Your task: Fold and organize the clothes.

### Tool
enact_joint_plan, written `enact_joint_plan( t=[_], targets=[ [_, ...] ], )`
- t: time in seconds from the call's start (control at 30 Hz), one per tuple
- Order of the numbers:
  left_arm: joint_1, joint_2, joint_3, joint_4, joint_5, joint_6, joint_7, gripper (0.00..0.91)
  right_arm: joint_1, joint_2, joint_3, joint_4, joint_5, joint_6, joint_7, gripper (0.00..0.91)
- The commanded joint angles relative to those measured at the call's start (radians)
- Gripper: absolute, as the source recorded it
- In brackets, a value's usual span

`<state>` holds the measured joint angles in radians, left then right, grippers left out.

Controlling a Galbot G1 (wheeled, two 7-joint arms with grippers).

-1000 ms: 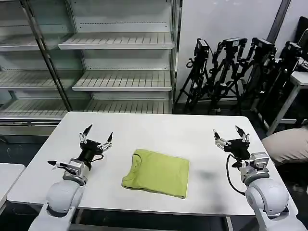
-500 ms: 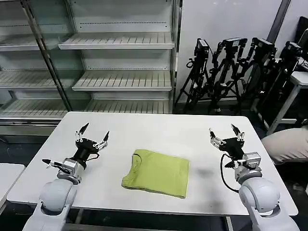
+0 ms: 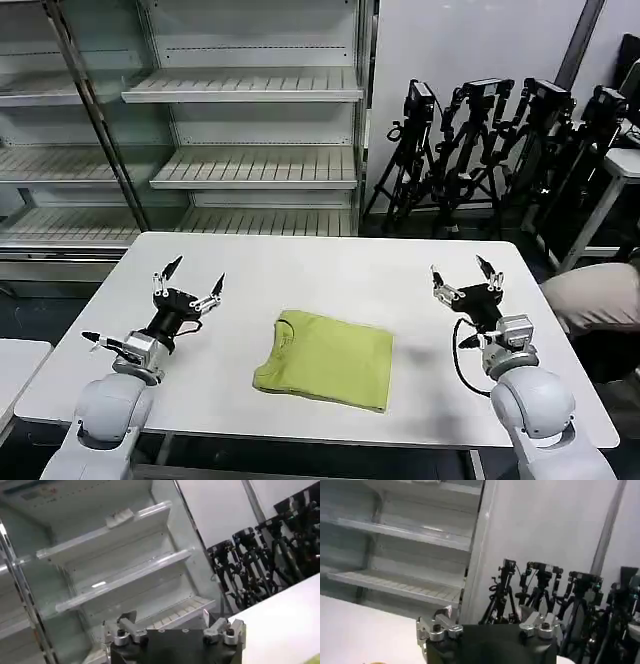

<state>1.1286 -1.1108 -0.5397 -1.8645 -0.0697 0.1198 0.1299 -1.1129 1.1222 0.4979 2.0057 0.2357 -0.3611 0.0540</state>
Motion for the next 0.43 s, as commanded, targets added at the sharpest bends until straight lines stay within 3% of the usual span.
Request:
enact_joint_plan(
  t=[0.03, 0.43],
  targets=[
    [0.005, 0.005, -0.003, -0.003, -0.030, -0.011, 0.015, 0.907, -0.003, -0.002, 0.009, -0.043, -0.079, 0.118, -0.049, 0.907],
    [0.031, 0.045, 0.000, -0.053, -0.075, -0.025, -0.001, 0.907, 0.015, 0.014, -0.017, -0.065, -0.110, 0.115, -0.053, 0.907]
  ],
)
